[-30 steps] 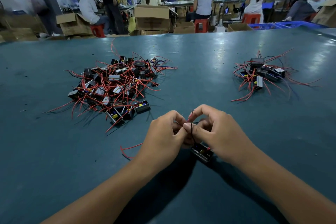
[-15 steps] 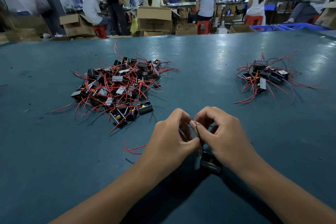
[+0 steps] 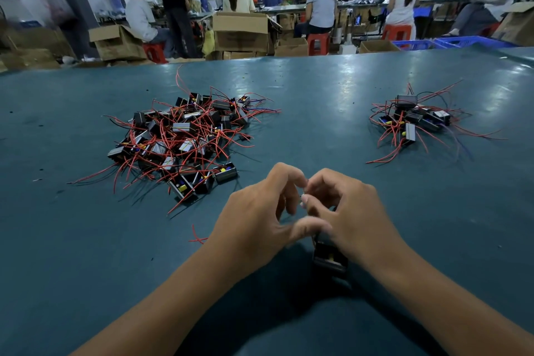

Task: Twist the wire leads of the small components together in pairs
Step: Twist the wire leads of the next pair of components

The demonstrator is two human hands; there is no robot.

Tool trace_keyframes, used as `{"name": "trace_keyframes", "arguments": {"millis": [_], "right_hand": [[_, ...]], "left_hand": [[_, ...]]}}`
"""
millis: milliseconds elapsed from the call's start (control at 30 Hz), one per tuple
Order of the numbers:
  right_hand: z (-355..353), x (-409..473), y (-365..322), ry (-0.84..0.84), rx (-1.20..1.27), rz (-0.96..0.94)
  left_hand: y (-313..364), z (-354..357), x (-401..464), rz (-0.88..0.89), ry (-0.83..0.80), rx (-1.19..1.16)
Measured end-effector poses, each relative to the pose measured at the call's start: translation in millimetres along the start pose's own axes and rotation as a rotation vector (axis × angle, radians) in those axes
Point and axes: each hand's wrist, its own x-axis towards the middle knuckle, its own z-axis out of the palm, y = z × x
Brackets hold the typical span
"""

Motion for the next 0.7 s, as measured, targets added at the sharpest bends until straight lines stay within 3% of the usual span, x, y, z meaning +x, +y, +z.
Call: {"name": "trace_keyframes", "arguments": {"millis": [100,200,533,700], "right_hand": [[-1,-2,-3,-0.049,-0.019,-0.053],[-1,-4,-6,-0.071,-0.054,-0.112],[9,-2,-10,-0.006,0.072,-0.043],[10,-1,-3,0.073,0.083,0.013]], "left_hand": [[-4,-3,4,-0.108,0.092,-0.003],[-11,-9,8,-0.171,0.031,-0.031],[-14,-9,10,-0.173,0.048,-0.22],[-26,-11,11,-0.226,0.091,-0.073]]}}
